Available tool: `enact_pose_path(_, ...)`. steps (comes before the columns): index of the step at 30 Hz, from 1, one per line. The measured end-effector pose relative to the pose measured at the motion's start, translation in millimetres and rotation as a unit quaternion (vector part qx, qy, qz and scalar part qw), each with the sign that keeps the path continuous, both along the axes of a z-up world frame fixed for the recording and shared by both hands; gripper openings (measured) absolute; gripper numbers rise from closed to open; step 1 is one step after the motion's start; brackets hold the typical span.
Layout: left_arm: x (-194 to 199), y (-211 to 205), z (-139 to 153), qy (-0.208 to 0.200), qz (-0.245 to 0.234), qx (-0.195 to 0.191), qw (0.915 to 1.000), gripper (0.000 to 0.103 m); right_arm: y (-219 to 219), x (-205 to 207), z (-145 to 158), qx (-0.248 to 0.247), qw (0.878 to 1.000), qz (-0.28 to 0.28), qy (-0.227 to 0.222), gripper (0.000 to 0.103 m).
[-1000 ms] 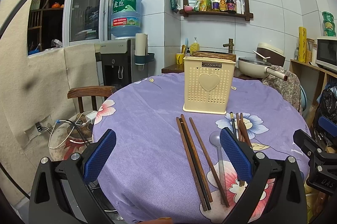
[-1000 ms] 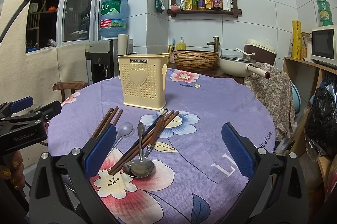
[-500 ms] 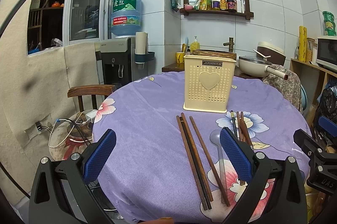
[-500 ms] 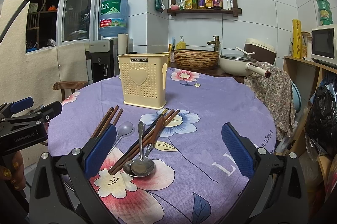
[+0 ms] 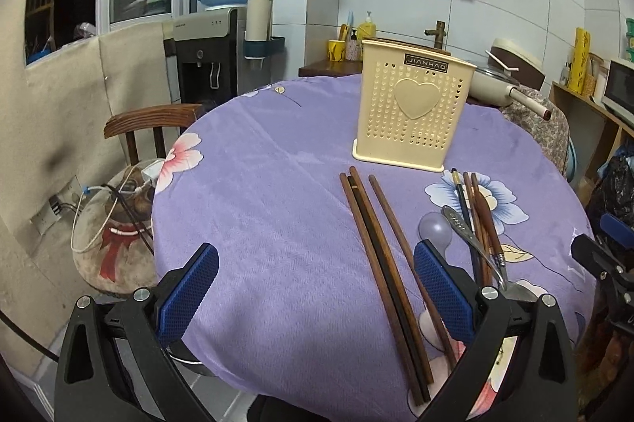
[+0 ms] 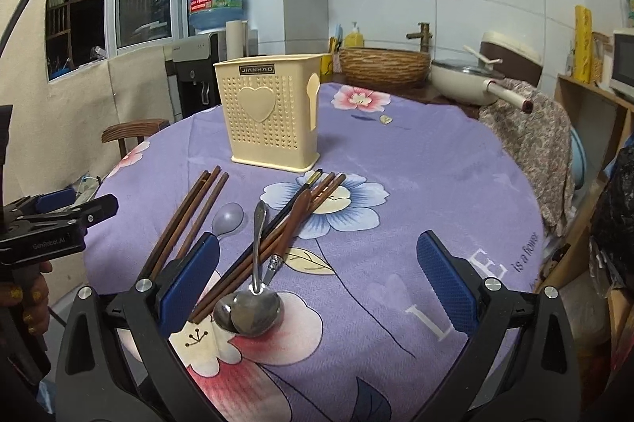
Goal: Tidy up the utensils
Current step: 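Close the right tool on the brown-handled spatula while the left tool moves toward the chopsticks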
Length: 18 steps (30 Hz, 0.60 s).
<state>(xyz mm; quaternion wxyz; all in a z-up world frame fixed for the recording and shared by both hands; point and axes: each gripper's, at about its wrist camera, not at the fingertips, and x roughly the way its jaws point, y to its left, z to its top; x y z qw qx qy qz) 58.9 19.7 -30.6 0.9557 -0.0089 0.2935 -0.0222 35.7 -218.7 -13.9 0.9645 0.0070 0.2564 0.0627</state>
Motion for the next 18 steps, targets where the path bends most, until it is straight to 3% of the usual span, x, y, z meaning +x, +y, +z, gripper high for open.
enact_pose_path(6, 31.4, -1.8, 0.8, 0.033, -0.025, -0.004, 0.9991, 0.093, 7.2, 37.2, -4.8, -0.001, 0.999, 0.026, 0.044, 0.080)
enact_pose_path(12, 70.7, -6.0, -6.7, 0.081, -0.041, -0.007, 0.9958, 0.076, 16.4, 84.1, -22.5, -0.005, 0.994, 0.026, 0.107, 0.058)
enact_pose_path(18, 100.3, -10.3, -19.4, 0.120, -0.050, -0.008, 0.9915, 0.065, 13.2, 115.9, -34.3, 0.025, 0.988, 0.017, 0.153, 0.048)
